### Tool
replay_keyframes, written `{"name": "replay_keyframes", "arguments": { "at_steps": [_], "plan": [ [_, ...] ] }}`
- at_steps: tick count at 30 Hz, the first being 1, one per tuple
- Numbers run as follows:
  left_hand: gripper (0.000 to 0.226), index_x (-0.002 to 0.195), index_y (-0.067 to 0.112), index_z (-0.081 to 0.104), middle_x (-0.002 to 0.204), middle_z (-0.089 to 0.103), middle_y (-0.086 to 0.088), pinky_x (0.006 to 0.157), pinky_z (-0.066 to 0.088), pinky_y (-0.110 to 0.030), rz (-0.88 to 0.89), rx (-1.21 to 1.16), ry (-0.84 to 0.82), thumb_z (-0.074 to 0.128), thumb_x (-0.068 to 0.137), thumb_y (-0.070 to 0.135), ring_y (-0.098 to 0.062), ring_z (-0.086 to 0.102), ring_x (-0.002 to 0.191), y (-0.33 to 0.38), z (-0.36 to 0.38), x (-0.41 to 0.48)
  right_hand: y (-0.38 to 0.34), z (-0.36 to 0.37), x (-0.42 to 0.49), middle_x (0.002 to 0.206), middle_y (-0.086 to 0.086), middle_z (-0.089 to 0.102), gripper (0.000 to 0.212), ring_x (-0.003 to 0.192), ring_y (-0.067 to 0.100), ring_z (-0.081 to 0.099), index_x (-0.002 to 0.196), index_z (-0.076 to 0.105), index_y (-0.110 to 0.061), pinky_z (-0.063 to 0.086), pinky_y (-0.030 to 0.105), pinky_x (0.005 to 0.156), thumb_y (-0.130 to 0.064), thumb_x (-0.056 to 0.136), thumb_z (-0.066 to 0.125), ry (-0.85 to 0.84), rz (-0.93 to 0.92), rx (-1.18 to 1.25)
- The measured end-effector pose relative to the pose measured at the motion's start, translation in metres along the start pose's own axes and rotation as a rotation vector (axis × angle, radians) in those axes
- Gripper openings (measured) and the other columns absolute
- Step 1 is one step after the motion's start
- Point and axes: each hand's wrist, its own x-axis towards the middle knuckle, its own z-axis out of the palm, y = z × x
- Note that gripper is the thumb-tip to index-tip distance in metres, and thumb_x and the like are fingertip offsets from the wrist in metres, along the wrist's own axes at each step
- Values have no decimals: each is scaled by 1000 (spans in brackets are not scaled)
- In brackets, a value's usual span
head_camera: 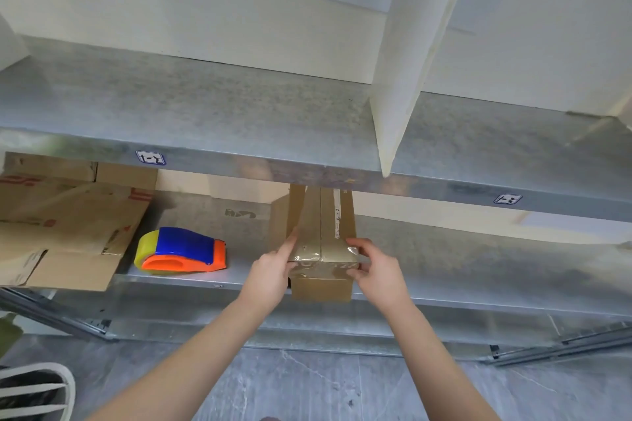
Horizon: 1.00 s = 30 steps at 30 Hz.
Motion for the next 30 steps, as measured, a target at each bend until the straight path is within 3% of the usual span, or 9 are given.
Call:
{"name": "replay_keyframes", "arguments": {
  "at_steps": [3, 6, 9, 12, 15, 19, 23, 28, 30],
  "plan": [
    [74, 151, 42, -7, 87, 55, -1, 68, 39, -18, -55, -173, -129, 44, 102, 19, -11, 55, 73, -2, -5, -3, -1, 9, -6, 110, -2, 69, 56, 99, 13, 68, 134, 49, -34, 53, 27, 90, -14, 86, 70, 19, 21, 42],
    [72, 147, 49, -13, 132, 50, -6, 85, 38, -21, -88, -330, -232, 37, 104, 22, -14, 57, 98, -3, -4, -5, -8, 19, -18, 65, -8, 54, 63, 63, 5, 56, 149, 31, -34, 41, 21, 66, -16, 95, 58, 15, 31, -21],
    [74, 143, 59, -7, 147, 41, -3, 98, 38, -24, -47, -389, -270, 42, 102, 21, -21, 52, 119, -4, -1, -8, -11, 20, -25, 59, -8, 48, 67, 61, 7, 52, 153, 20, -35, 38, 23, 65, -29, 97, 56, 11, 44, -33],
    [79, 148, 52, 8, 144, 39, 13, 105, 43, -27, -50, -611, -251, 59, 95, 23, -8, 48, 126, -10, -7, -6, -10, 10, -23, 69, -3, 60, 63, 71, 12, 60, 149, 28, -38, 43, 22, 66, -46, 94, 57, 35, 86, 29],
    [73, 150, 38, 22, 138, 43, 13, 85, 45, -6, -60, -614, -261, 64, 92, 25, -1, 48, 119, 0, -11, -5, -8, 9, -18, 58, -3, 51, 46, 63, 16, 56, 136, 46, -34, 46, 27, 63, -43, 93, 58, 164, 150, 59],
    [62, 142, 42, 37, 133, 55, 6, 94, 44, -12, -60, -569, -240, 67, 88, 36, -4, 55, 112, 9, 0, -16, 3, 4, -25, 76, -11, 56, 47, 66, 6, 55, 131, 44, -35, 43, 22, 64, -27, 90, 66, 213, 165, 155],
    [62, 139, 39, 37, 123, 56, -1, 99, 46, -33, -68, -369, -44, 68, 85, 41, -14, 56, 113, -3, -12, -1, 21, -19, -27, 121, -13, 54, 60, 109, 7, 56, 140, 43, -29, 38, 16, 85, -10, 89, 67, 69, 208, 300],
    [94, 151, 33, 14, 159, 9, -4, 114, 26, -41, -73, -225, -124, 76, 81, 31, -28, 19, 145, -22, -40, 45, 24, -22, -13, 127, -6, 50, 58, 116, 11, 48, 138, 45, -24, 42, 32, 101, -30, 87, 71, 215, 205, 227],
    [92, 152, 35, 11, 158, 18, -3, 111, 25, -34, -57, -252, -248, 73, 84, 28, -22, 23, 144, -25, -44, 51, 25, -14, -11, 119, -1, 51, 63, 107, 17, 55, 129, 41, -25, 51, 45, 93, -44, 79, 74, 286, 253, 272]
  ]
}}
